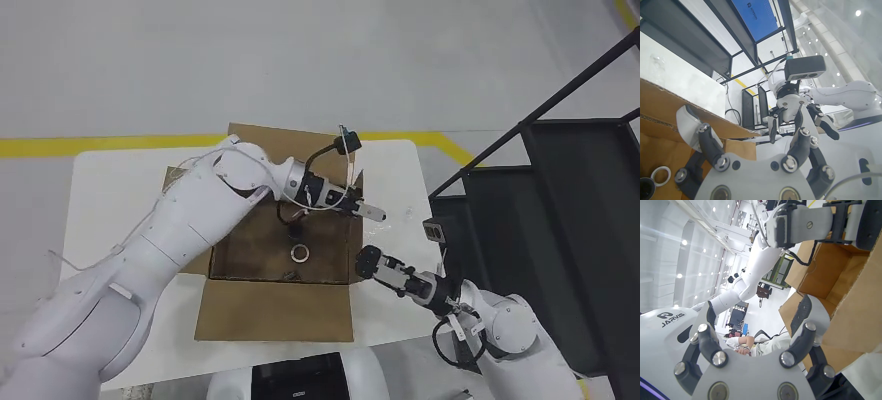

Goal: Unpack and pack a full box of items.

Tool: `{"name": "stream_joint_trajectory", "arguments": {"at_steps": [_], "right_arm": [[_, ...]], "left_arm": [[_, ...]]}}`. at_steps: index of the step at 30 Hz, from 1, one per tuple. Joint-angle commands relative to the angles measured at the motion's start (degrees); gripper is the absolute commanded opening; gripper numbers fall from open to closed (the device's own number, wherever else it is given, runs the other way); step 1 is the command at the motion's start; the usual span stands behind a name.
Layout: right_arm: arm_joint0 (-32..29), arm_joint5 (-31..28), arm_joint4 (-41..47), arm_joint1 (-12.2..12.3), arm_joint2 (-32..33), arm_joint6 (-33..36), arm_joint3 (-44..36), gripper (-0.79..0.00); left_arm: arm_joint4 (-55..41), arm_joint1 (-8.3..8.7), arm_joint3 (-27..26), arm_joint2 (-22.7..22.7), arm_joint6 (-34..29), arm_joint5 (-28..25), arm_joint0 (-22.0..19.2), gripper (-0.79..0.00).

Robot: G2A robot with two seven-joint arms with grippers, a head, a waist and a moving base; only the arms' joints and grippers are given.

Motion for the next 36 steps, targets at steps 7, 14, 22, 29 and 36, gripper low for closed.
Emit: {"name": "stream_joint_trajectory", "arguments": {"at_steps": [7, 14, 22, 29, 36], "right_arm": [[-0.7, 3.2, -3.4, 0.2, -0.1, -3.1, 0.9, 0.000], [0.1, 7.4, -4.5, 0.3, 2.0, -7.2, 2.4, 0.000], [3.6, 14.1, -8.3, 0.3, 0.6, -12.4, 6.4, 0.000], [9.7, 20.1, -13.8, 0.0, -5.8, -12.9, 11.6, 0.000], [14.9, 23.1, -16.1, -0.4, -10.4, -13.7, 16.3, 0.000]], "left_arm": [[-1.5, -5.34, 6.0, 3.2, -0.8, -0.8, -2.7, 0.000], [-1.9, -6.39, 12.5, 1.5, -4.1, -4.8, -4.4, 0.000], [-0.4, -0.40, 12.2, -6.2, -8.1, -2.3, -4.3, 0.000], [2.0, 8.14, 2.6, -18.9, -12.0, 1.6, 0.7, 0.000], [5.1, 15.81, -15.7, -36.4, -15.4, 9.7, 13.1, 0.000]]}}
